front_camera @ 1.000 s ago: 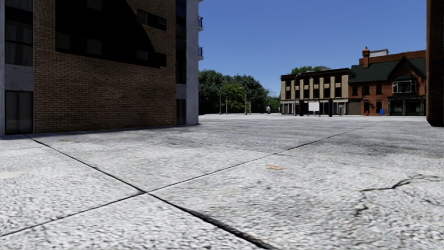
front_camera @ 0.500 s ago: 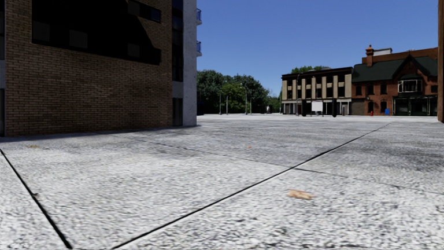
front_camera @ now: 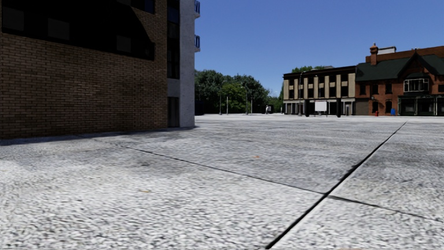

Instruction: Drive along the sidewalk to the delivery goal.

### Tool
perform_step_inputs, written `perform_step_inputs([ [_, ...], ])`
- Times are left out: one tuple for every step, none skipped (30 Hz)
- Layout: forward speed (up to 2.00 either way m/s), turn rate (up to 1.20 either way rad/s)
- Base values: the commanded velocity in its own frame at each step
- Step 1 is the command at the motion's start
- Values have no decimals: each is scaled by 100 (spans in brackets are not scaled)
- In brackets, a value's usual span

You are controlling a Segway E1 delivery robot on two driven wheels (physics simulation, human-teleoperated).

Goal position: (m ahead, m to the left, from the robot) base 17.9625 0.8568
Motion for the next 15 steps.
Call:
perform_step_inputs([
  [200, 0],
  [200, 0],
  [200, 0],
  [200, 0],
  [200, 0],
  [200, 0],
  [200, 0],
  [200, 0],
  [200, 0],
  [200, 0],
  [200, 0],
  [200, 0],
  [200, 0],
  [200, 0],
  [200, 0],
])
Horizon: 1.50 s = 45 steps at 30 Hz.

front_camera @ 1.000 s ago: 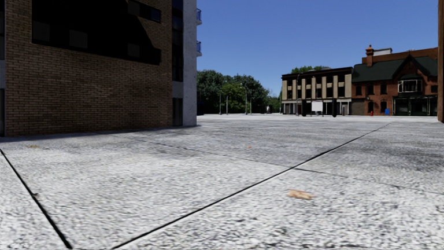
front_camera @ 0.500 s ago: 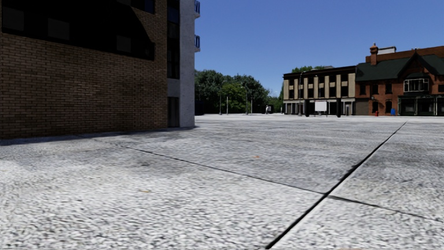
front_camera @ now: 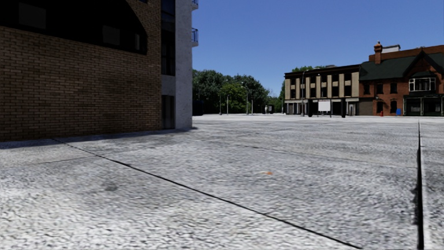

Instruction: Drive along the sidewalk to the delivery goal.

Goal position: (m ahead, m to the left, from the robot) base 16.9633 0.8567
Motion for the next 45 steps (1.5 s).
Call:
perform_step_inputs([
  [200, 0],
  [200, 0],
  [200, 0],
  [200, 0],
  [200, 0],
  [200, 0],
  [200, 0],
  [200, 0],
  [200, 0],
  [200, 0],
  [200, 0],
  [200, 0],
  [200, 0],
  [200, 0],
  [200, 0],
  [200, 0],
  [200, 0],
  [200, 0],
  [200, 0],
  [200, 0],
  [200, 0],
  [200, 0],
  [200, 0],
  [200, 0],
  [200, 0],
  [200, 0],
  [200, 0],
  [200, 0],
  [200, 0],
  [200, 0],
  [200, 0],
  [200, 0],
  [200, 0],
  [200, 0],
  [200, 0],
  [200, 0],
  [200, 0],
  [200, 0],
  [200, 0],
  [200, 0],
  [200, 0],
  [200, 0],
  [200, 0],
  [200, 0],
  [200, 0],
])
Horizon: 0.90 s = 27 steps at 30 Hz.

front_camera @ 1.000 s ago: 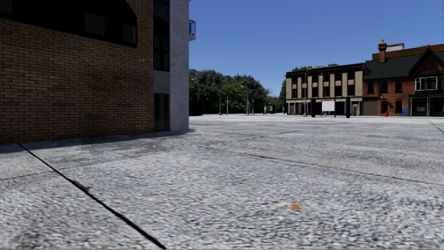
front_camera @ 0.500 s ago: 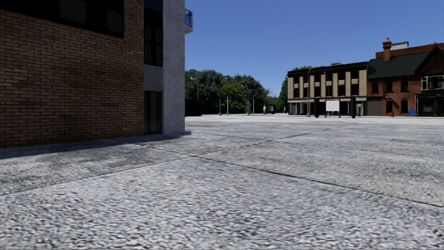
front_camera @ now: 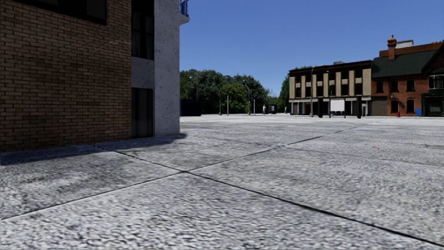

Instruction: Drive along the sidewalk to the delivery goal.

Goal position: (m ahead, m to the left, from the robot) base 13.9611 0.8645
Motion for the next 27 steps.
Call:
perform_step_inputs([
  [200, 0],
  [200, 0],
  [200, 0],
  [200, 0],
  [200, 0],
  [200, 0],
  [200, 0],
  [200, 0],
  [200, 0],
  [200, 0],
  [200, 0],
  [200, 0],
  [200, 0],
  [200, 0],
  [200, 0],
  [200, 0],
  [200, 0],
  [200, 0],
  [200, 0],
  [200, 0],
  [200, 0],
  [200, 0],
  [200, 0],
  [200, 0],
  [200, 0],
  [200, 0],
  [200, 0],
])
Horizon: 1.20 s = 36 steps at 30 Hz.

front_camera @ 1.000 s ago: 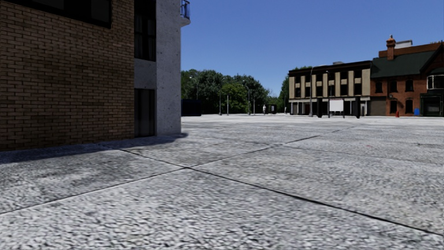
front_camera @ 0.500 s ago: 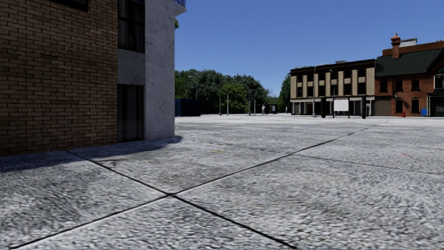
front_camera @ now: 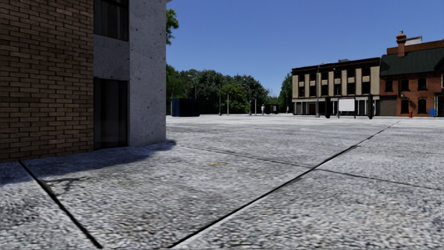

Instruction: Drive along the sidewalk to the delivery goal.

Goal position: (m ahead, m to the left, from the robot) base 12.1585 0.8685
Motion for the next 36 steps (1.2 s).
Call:
perform_step_inputs([
  [200, 0],
  [200, 0],
  [200, 0],
  [200, 0],
  [200, 0],
  [200, 0],
  [200, 0],
  [200, 0],
  [200, 0],
  [200, 0],
  [200, 0],
  [200, 0],
  [200, 0],
  [200, 0],
  [200, 0],
  [200, 0],
  [200, 0],
  [200, 0],
  [200, 0],
  [200, 0],
  [200, 0],
  [200, 0],
  [200, 0],
  [200, 0],
  [200, 0],
  [200, 0],
  [200, 0],
  [200, 0],
  [200, 0],
  [200, 0],
  [200, 0],
  [200, 0],
  [200, 0],
  [200, 0],
  [200, 0],
  [200, 0],
])
